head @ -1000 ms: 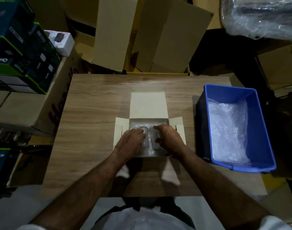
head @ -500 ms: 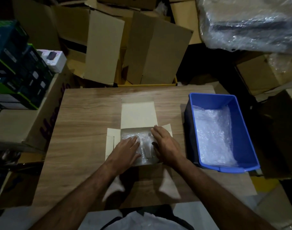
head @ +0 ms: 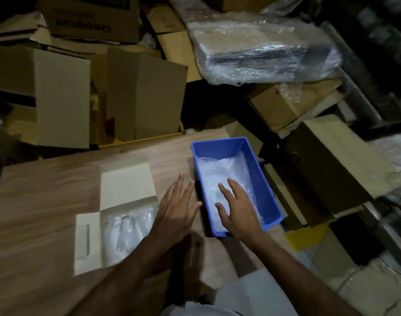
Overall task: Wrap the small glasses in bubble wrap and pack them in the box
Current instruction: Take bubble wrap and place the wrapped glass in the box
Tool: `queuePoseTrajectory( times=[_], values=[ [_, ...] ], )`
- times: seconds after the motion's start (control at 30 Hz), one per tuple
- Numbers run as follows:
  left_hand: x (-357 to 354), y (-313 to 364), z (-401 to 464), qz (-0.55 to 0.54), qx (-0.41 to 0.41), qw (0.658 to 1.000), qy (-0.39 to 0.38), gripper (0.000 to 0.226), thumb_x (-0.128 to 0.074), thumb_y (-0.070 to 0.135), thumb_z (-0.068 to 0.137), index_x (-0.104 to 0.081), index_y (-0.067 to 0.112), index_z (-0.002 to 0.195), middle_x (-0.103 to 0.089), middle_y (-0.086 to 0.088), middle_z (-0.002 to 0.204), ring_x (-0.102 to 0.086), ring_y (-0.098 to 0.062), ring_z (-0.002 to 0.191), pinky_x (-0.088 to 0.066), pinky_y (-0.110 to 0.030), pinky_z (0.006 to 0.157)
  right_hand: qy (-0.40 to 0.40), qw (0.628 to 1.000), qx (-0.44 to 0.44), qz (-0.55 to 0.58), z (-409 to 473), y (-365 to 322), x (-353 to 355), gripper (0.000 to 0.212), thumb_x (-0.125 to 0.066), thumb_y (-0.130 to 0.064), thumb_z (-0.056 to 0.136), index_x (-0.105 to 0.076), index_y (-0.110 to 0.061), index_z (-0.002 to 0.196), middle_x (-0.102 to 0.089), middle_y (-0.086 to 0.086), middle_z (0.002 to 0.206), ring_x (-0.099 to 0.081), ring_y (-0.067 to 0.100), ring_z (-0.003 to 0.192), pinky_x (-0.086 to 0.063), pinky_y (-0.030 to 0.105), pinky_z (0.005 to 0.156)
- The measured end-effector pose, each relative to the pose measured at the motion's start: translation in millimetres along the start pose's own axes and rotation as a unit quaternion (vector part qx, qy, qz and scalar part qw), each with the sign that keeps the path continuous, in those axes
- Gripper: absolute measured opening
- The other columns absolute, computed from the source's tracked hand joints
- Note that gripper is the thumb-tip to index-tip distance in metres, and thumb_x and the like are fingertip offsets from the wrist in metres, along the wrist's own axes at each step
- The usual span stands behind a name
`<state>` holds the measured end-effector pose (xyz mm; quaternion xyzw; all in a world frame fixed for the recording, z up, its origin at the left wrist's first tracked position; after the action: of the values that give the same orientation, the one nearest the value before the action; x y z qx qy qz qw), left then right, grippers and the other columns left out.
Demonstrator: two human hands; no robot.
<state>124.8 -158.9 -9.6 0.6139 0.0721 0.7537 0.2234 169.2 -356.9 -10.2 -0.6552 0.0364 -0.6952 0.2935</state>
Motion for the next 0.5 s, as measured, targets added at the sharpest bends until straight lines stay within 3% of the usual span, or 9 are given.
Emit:
queuePoseTrajectory(
  times=[0.07, 0.17, 0.23, 0.3, 0.37, 0.5],
  values=[
    [-5.5, 17.3, 22.8, -0.027, 0.03, 0.999, -0.024, 0.063, -0.045, 0.047, 0.101, -0.047, 0.004, 0.148, -0.029, -0.023, 0.161, -0.032, -0.035, 0.149, -0.02, -0.039, 0.123, -0.066, 0.997, -0.029, -0.015, 1.6, 24.7, 6.0, 0.063, -0.06, -0.041, 0.097, -0.042, -0.02, 0.154, -0.028, 0.012, 0.165, -0.027, 0.029, 0.152, -0.03, 0.04, 0.119],
    [-23.3, 26.8, 49.1, -0.062, 0.114, 0.989, -0.076, 0.083, -0.022, 0.066, 0.091, -0.022, 0.02, 0.16, 0.004, -0.01, 0.169, -0.005, -0.029, 0.156, -0.002, -0.033, 0.122, -0.217, 0.972, -0.055, -0.066, 8.7, 56.3, 2.9, 0.086, -0.072, -0.045, 0.089, -0.027, -0.027, 0.16, -0.01, 0.009, 0.17, -0.017, 0.028, 0.155, -0.028, 0.037, 0.12],
    [-39.0, 26.3, 59.2, -0.039, 0.124, 0.986, -0.102, 0.086, -0.02, 0.066, 0.089, -0.023, 0.018, 0.16, 0.006, -0.012, 0.169, -0.005, -0.033, 0.156, -0.01, -0.044, 0.125, -0.292, 0.951, -0.049, -0.092, 16.8, 71.6, -3.7, 0.101, -0.08, -0.045, 0.08, -0.023, -0.028, 0.161, -0.004, 0.013, 0.17, -0.014, 0.029, 0.155, -0.029, 0.039, 0.12],
    [-54.4, 22.8, 62.8, -0.017, 0.116, 0.985, -0.123, 0.081, -0.027, 0.057, 0.091, -0.036, 0.009, 0.155, -0.005, -0.021, 0.166, -0.018, -0.041, 0.153, -0.027, -0.055, 0.12, -0.345, 0.929, -0.029, -0.133, 25.7, 81.7, -12.7, 0.105, -0.083, -0.044, 0.076, -0.022, -0.027, 0.161, -0.001, 0.016, 0.169, -0.012, 0.032, 0.155, -0.027, 0.039, 0.121],
    [-65.5, 19.6, 63.1, 0.011, 0.103, 0.987, -0.12, 0.071, -0.032, 0.046, 0.095, -0.042, 0.003, 0.151, -0.01, -0.027, 0.164, -0.022, -0.045, 0.15, -0.033, -0.056, 0.117, -0.369, 0.912, 0.012, -0.178, 35.3, 87.6, -23.2, 0.096, -0.081, -0.04, 0.08, -0.028, -0.027, 0.159, -0.004, 0.018, 0.168, -0.017, 0.033, 0.154, -0.028, 0.04, 0.12],
    [-64.9, 22.2, 64.9, 0.013, 0.125, 0.986, -0.11, 0.068, -0.028, 0.041, 0.097, -0.032, 0.007, 0.156, 0.002, -0.023, 0.167, -0.004, -0.037, 0.155, -0.009, -0.04, 0.121, -0.355, 0.92, 0.062, -0.156, 49.2, 91.5, -39.1, 0.049, -0.07, -0.026, 0.092, -0.058, -0.028, 0.139, -0.033, 0.012, 0.155, -0.044, 0.032, 0.137, -0.049, 0.042, 0.101]
  ],
)
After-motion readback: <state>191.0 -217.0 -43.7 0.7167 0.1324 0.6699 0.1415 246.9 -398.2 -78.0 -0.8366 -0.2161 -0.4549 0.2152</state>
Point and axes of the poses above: each hand's wrist, its own z-axis towards the middle knuckle, its own x-axis out of the back of the hand, y = z × x, the point moved 3 cm from there along z, towards the middle knuckle
